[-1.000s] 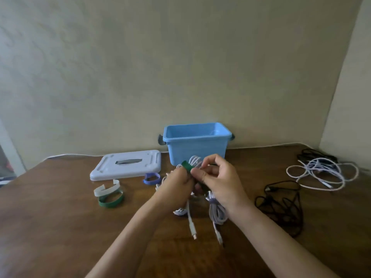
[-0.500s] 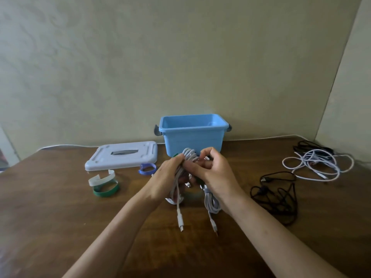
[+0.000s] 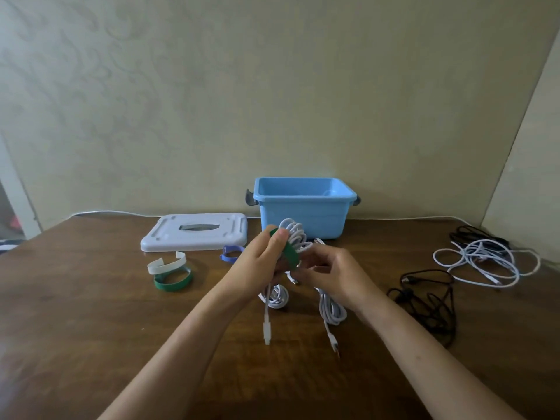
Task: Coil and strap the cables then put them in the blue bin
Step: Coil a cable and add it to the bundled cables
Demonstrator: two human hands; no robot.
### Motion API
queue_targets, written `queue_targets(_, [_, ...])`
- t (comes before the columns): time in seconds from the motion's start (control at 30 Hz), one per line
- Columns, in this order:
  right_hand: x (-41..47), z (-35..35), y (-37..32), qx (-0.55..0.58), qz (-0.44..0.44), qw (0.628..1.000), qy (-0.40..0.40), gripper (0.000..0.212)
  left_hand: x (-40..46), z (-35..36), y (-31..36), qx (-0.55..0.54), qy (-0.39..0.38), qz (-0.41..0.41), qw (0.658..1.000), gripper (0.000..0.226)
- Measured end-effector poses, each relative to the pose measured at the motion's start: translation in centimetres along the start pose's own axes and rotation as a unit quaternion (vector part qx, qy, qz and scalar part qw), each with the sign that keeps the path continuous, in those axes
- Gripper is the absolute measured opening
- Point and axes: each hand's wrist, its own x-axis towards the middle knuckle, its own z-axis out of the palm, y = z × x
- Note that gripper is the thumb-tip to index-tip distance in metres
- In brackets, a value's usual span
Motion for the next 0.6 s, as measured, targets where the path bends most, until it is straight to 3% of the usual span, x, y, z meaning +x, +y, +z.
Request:
queue_targets(0.17, [-0.4,-0.7,-0.4,0.086,0.033,0.994,-0.05,0.02,0.2,-0.2,-0.3,0.035,-0.014,0.025,0.999,0.038])
queue_targets(0.4, [-0.8,-1.2,-0.9,0.192,0.103,0.966,-0.137,0.034,0.0,0.1,-0.5,0.074,-0.044,0.058,0.995,0.037])
queue_targets(0.6, [-0.5,-1.6,-0.3,0.235,0.142,0.949,-0.155,0.025,0.1,0.3,-0.9,0.114,-0.067,0.073,0.989,0.036])
